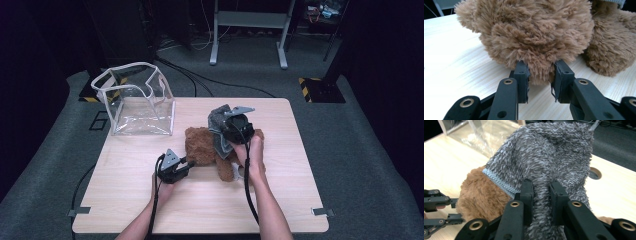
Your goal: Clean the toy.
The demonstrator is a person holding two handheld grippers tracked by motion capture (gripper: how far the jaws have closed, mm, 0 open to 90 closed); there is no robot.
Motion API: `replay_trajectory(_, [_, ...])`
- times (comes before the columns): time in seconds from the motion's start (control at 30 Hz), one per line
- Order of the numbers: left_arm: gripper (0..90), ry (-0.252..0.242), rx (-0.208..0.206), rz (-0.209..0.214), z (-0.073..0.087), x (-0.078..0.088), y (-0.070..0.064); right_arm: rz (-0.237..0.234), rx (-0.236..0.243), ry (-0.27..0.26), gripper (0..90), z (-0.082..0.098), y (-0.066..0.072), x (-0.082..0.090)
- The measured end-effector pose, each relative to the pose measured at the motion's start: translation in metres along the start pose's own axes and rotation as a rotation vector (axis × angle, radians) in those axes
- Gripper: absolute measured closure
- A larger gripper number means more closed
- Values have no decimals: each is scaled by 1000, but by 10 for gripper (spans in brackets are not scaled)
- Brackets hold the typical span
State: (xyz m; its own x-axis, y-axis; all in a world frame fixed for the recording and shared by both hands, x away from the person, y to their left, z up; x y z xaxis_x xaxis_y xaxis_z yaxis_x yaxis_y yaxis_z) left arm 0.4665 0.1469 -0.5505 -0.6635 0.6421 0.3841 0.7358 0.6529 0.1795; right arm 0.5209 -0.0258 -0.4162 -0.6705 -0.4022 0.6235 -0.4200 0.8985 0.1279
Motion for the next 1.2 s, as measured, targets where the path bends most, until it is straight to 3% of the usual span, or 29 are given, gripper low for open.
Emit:
replay_trajectory(0.17, [689,0,3,0,0,0,0,24,-2,57,757,-2,-4,-23])
replay_trajectory(0.27, [689,-8,1,-7,0,-1,0,72,8,118,758,2,-11,-37])
replay_trajectory(0.37, [688,-12,2,-10,-1,-1,0,82,-4,133,759,4,-18,-44])
replay_trajectory(0.63, [688,-12,3,-10,-1,-1,0,141,-9,134,759,4,-39,-39])
replay_trajectory(0.83, [689,-5,-2,0,-1,0,0,154,-86,122,759,8,-65,-31])
replay_trajectory(0.97, [688,-5,-2,0,0,0,-1,180,-103,111,759,11,-78,-24])
replay_trajectory(1.2, [688,-6,-1,0,-1,0,-1,206,-177,99,760,23,-103,-10])
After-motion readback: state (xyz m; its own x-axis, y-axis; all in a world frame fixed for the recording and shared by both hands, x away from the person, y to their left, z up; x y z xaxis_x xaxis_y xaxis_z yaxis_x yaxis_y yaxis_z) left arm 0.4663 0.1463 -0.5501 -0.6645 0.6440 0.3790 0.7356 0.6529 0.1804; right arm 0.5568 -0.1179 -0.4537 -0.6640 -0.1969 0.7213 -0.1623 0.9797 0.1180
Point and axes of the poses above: each handheld gripper's, and its own axes: x roughly backward along the jaws, z roughly out of its underside, y roughly to its left, the point moved 7 cm from there along -x, roughly forward along the jaws, and after that the axes turned 13 degrees about -x, right-handed, at the moved point
